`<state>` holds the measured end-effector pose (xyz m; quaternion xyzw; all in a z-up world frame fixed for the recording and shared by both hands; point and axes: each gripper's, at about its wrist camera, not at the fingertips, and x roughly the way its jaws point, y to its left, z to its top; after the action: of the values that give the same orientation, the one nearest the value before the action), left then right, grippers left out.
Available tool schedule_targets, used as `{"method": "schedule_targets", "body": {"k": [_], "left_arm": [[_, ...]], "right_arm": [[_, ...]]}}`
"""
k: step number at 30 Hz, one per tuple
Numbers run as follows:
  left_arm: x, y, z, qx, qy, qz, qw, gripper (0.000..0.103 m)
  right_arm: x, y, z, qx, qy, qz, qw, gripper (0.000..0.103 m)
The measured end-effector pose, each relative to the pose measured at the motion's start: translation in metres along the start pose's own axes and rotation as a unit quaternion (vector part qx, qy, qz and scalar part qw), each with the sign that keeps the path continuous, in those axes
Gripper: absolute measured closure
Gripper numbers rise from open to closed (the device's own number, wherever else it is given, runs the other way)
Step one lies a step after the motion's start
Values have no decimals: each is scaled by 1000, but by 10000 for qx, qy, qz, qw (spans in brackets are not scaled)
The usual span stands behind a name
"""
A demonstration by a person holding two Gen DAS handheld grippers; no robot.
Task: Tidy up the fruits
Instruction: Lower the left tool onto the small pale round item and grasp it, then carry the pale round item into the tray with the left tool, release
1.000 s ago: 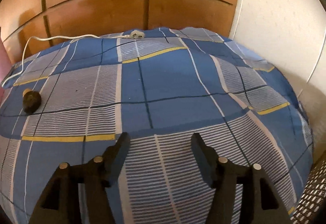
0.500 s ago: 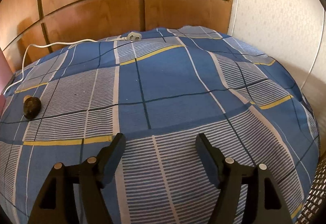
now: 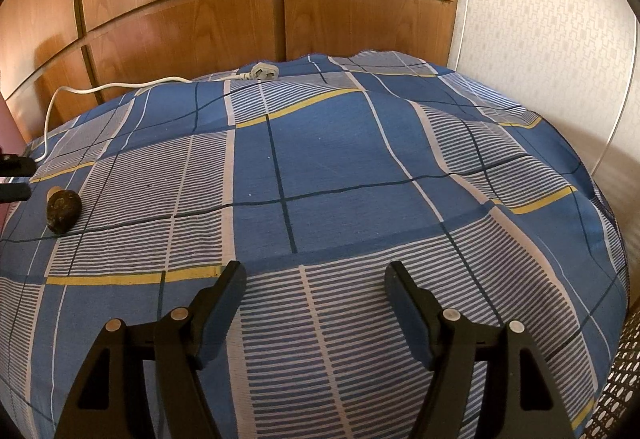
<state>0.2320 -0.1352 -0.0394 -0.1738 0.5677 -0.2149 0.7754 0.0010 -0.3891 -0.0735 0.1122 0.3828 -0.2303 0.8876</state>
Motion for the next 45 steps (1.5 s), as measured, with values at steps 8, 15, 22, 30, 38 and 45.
{"method": "schedule_targets", "body": {"k": [8, 15, 22, 30, 38, 45], "left_arm": [[18, -8, 4, 150, 118, 526, 9984, 56], [26, 3, -1, 106, 223, 560, 9981, 75], [12, 5, -10, 285, -88, 434, 9986, 79], [-41, 6, -45, 809, -760, 488, 9926, 79], [-109, 40, -86, 704, -1419, 602, 9855, 79], [-162, 114, -109, 31, -1830, 986, 9782, 79]], "right_arm": [[0, 1, 0, 7, -10, 11, 10000, 30], [0, 1, 0, 0, -18, 3, 10000, 29], [1, 1, 0, -6, -22, 6, 10000, 29], [1, 1, 0, -18, -23, -2, 10000, 29], [0, 1, 0, -27, -27, -7, 10000, 29], [0, 1, 0, -44, -26, -24, 10000, 29]]}}
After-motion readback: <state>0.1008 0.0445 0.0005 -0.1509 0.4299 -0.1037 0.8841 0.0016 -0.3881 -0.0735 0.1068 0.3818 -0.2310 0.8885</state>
